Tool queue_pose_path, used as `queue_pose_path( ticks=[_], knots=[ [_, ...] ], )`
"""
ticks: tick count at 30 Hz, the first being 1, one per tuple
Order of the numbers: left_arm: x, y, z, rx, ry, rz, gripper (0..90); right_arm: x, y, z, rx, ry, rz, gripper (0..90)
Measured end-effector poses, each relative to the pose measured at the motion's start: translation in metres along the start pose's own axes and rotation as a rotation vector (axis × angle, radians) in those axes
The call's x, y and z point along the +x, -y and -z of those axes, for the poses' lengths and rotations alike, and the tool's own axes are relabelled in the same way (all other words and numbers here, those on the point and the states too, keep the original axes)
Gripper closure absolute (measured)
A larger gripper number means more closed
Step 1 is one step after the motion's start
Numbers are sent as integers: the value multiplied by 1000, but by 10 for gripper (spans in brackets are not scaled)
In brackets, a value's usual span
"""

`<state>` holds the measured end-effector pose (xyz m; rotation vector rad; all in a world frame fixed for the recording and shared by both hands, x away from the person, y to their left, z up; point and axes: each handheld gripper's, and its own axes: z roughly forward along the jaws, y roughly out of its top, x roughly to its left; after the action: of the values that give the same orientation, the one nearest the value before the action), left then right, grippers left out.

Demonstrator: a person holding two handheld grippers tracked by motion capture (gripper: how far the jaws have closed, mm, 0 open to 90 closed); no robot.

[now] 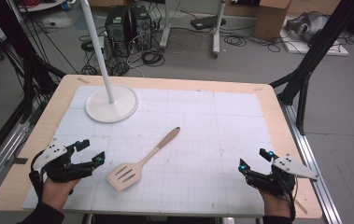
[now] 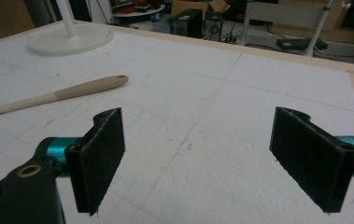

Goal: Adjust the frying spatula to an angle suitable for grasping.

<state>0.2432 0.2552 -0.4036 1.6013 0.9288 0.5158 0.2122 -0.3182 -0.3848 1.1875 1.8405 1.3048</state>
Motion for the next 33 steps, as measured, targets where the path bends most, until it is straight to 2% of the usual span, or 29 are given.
queue_pose_path(
  ticks=[12,21,25,26,28,31,32,33],
  knots=[
    [-2,0,-2,9,0,-2,196,0,0,-1,-2,-2,-2,170],
    [-5,0,-6,34,27,6,227,-2,2,-3,5,-10,-5,169],
    [-8,-2,-9,57,47,-2,229,1,0,-3,3,-10,1,169],
    [-9,-3,-11,76,61,-2,229,2,0,-3,4,-10,5,169],
    [-11,-5,-14,91,72,12,230,4,0,-3,4,-11,5,170],
    [-13,-7,-17,112,85,4,238,7,-1,-3,3,-13,2,169],
    [-15,-10,-22,145,98,-11,244,7,-1,-3,6,-15,12,170],
    [-15,-10,-22,145,98,-11,244,7,-2,-4,5,-15,16,170]
  ],
)
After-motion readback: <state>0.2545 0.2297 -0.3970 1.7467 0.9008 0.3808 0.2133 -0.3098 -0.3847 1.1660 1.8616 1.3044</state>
